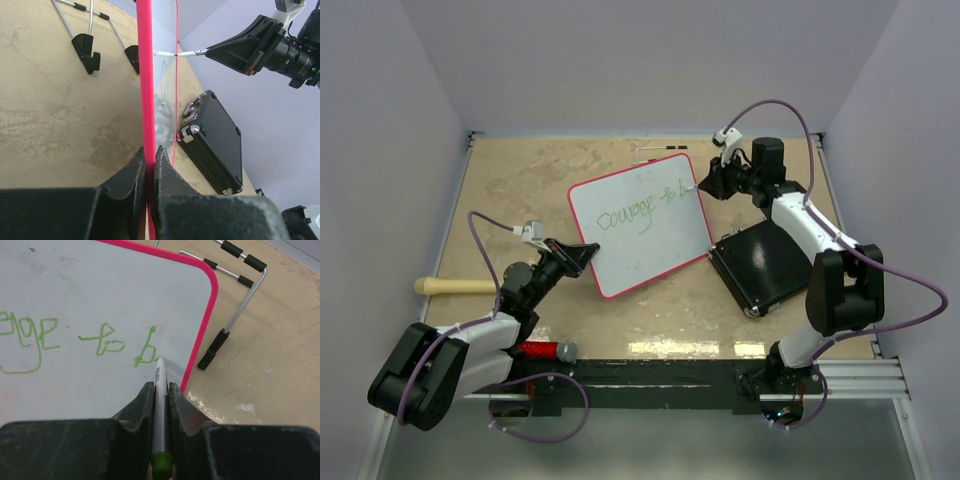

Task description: Write a sentence on the whiteboard

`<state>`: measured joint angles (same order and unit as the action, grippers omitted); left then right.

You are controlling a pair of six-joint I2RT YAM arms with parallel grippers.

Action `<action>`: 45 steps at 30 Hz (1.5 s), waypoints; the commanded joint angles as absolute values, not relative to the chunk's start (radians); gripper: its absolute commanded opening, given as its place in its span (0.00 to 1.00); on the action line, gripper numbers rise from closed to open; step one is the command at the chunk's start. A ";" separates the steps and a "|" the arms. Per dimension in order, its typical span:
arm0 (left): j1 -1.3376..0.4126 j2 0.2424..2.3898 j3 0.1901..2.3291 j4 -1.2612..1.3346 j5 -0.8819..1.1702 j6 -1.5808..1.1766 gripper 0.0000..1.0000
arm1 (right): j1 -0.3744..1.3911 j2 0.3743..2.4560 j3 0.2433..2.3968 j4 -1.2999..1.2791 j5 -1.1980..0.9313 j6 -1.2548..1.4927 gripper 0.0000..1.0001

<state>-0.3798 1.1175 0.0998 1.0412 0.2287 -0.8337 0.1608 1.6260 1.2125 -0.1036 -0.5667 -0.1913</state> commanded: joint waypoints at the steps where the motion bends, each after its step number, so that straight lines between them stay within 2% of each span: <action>1: -0.385 1.120 0.071 0.983 0.299 -0.686 0.00 | 0.155 1.631 1.262 -0.072 -0.508 -0.196 0.00; 10: -0.383 1.117 0.069 0.982 0.302 -0.686 0.00 | 0.155 1.649 1.282 -0.048 -0.508 -0.183 0.00; 27: -0.382 1.124 0.078 0.983 0.305 -0.687 0.00 | 0.155 1.661 1.258 -0.089 -0.641 -0.213 0.00; 45: -0.380 1.118 0.074 0.986 0.302 -0.687 0.00 | 0.150 1.634 1.226 -0.173 -0.540 -0.268 0.00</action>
<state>-0.3740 1.1126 0.0956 1.0275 0.2298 -0.8448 0.1558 1.6497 1.2209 -0.1474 -0.5873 -0.2485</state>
